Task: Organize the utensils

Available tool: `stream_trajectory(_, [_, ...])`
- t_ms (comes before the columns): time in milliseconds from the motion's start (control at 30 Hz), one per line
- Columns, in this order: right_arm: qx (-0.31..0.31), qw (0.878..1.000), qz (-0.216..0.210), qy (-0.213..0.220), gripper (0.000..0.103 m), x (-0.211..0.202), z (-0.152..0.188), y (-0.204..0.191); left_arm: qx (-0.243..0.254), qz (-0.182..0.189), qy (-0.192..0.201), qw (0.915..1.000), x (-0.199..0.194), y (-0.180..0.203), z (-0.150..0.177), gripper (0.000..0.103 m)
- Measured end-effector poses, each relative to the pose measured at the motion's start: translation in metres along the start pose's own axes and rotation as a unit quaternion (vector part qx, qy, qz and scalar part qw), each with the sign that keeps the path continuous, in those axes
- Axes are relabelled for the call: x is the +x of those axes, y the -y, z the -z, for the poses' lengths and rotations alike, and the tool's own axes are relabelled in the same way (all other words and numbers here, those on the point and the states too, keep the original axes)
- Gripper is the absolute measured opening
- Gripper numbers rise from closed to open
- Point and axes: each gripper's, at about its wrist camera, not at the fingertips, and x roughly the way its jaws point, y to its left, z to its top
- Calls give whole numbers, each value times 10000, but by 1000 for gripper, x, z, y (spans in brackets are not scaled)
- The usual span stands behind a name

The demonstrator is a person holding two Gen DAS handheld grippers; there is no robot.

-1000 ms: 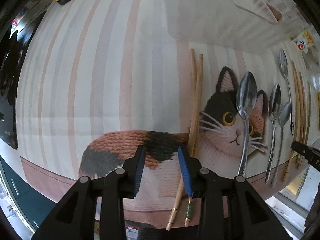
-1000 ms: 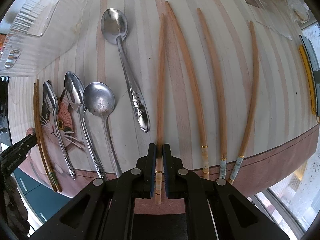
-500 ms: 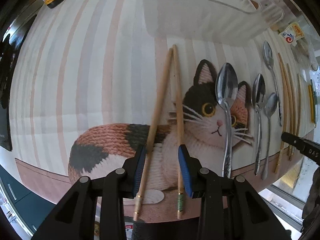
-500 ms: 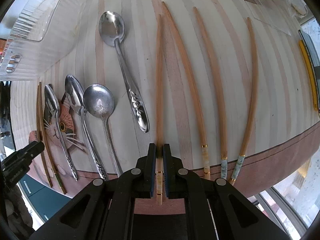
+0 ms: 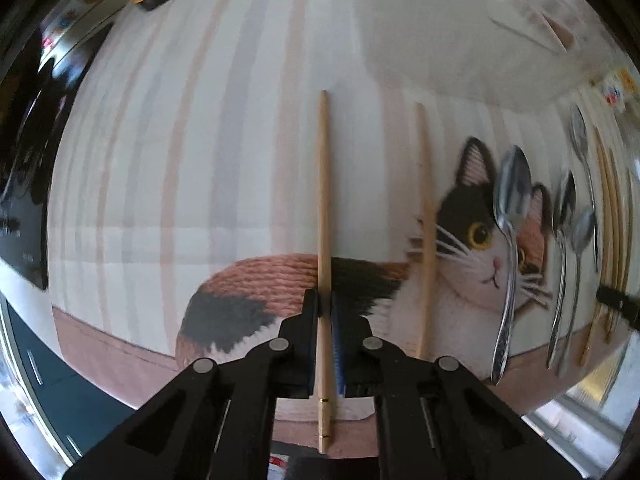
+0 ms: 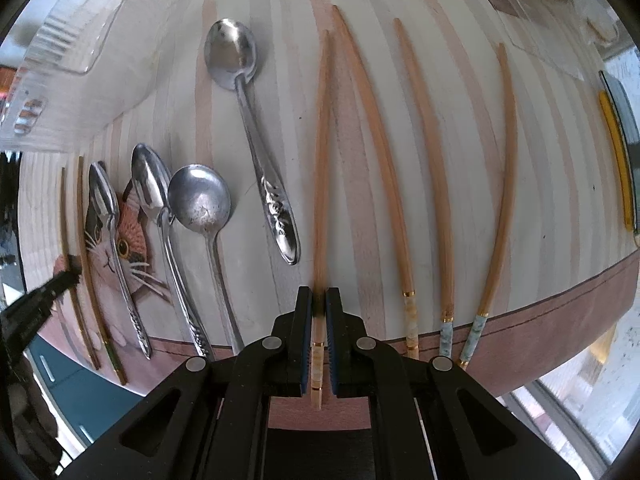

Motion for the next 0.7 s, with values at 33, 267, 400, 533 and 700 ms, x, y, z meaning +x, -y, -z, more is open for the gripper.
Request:
stream_trajectory(33, [-24,10000,22,21,7,-1,1,0,-49,13,-13,10000,-1,-2,1,4])
stream_trajectory(267, [-22,9999,11,-102,7,5,5,4,-202,59,-68,9998,3,-20,-1,5])
stream_trajectory(400, [-102,9997,130,-185,7,8,-4,0,-164,68,-71,9998,5,-28,-7,5])
stream_trajectory(533, [-127,9996,183,-152,7,9,-7,-1,-130,-58,23,9999,7,-35,-5,4])
stream_trajectory(700, [-24,9999,56,142,7,-5,-3,0,-62,-145,328,9993,-22,-21,-2,4])
